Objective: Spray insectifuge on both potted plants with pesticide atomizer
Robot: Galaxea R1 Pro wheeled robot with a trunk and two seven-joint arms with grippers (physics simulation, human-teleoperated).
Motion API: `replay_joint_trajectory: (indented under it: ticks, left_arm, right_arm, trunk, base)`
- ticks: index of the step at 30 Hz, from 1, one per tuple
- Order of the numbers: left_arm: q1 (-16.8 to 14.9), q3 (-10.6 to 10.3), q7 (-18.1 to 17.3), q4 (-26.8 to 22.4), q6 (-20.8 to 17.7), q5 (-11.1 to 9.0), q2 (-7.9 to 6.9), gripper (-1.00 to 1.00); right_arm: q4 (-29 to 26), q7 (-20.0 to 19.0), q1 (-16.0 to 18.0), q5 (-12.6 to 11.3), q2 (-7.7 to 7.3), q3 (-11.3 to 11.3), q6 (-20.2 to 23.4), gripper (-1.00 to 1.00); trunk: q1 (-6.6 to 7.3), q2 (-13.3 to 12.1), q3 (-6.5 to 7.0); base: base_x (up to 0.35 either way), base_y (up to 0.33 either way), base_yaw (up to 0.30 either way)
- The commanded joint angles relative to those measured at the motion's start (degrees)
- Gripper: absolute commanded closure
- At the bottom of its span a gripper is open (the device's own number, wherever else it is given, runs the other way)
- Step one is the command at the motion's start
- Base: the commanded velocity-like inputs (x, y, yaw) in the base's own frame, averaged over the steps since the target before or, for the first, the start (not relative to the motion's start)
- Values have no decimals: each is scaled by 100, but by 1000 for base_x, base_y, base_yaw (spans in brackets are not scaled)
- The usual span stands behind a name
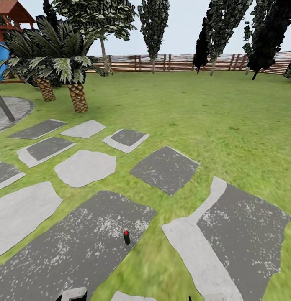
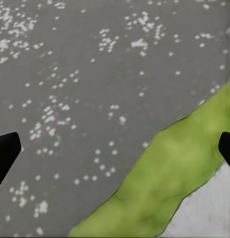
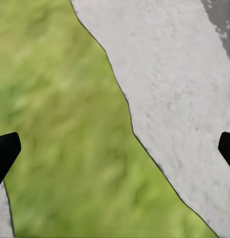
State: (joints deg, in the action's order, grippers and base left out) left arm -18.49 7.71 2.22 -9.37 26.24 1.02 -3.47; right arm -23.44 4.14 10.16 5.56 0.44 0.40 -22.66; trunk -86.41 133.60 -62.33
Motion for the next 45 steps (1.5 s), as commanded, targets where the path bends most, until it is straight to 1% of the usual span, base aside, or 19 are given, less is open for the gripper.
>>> replay_joint_trajectory:
  ticks: [1,2,3,4,7,8,14,28,39,43,45]
  left_arm:
    - [-3,9,14,5,21,12,1,-100]
    - [-4,10,15,5,21,12,0,-100]
    - [-5,9,15,5,21,12,-2,-100]
    - [-2,10,15,5,21,12,-3,-100]
    - [-3,11,15,5,21,12,-5,-100]
    - [-4,11,15,5,21,12,-5,-100]
    - [0,6,12,9,21,13,-1,-100]
    - [-1,10,7,14,21,13,15,-100]
    - [-2,11,11,8,21,12,29,-100]
    - [-4,11,12,8,21,13,30,-100]
    - [-5,12,12,6,21,12,30,-100]
  right_arm:
    - [6,43,3,86,1,4,-8,-100]
    - [6,45,3,158,0,4,-9,-100]
    - [6,51,3,302,0,1,-17,-100]
    - [6,55,3,382,0,-1,-21,-100]
    - [6,49,3,534,6,1,-14,-100]
    - [6,48,3,546,7,1,-12,-100]
    - [6,69,3,546,8,-26,-12,-100]
    - [15,78,3,534,15,-31,-4,-100]
    - [9,78,3,527,15,-46,-8,-100]
    - [1,78,3,518,11,-80,-10,-100]
    - [-1,78,3,515,15,-143,-10,-100]
  trunk:
    - [1,2,-4]
    - [1,2,-4]
    - [1,2,-4]
    - [1,2,-4]
    - [1,2,-4]
    - [1,2,-4]
    - [1,2,-13]
    - [1,2,-88]
    - [1,2,-150]
    - [1,2,-172]
    - [1,2,-184]
  base:
    - [12,-273,3]
    - [8,-274,2]
    - [4,-265,1]
    - [2,-237,1]
    - [1,-141,0]
    - [0,-22,0]
    - [0,-4,53]
    - [17,-9,213]
    - [195,-197,223]
    - [212,-236,223]
    - [176,-272,223]
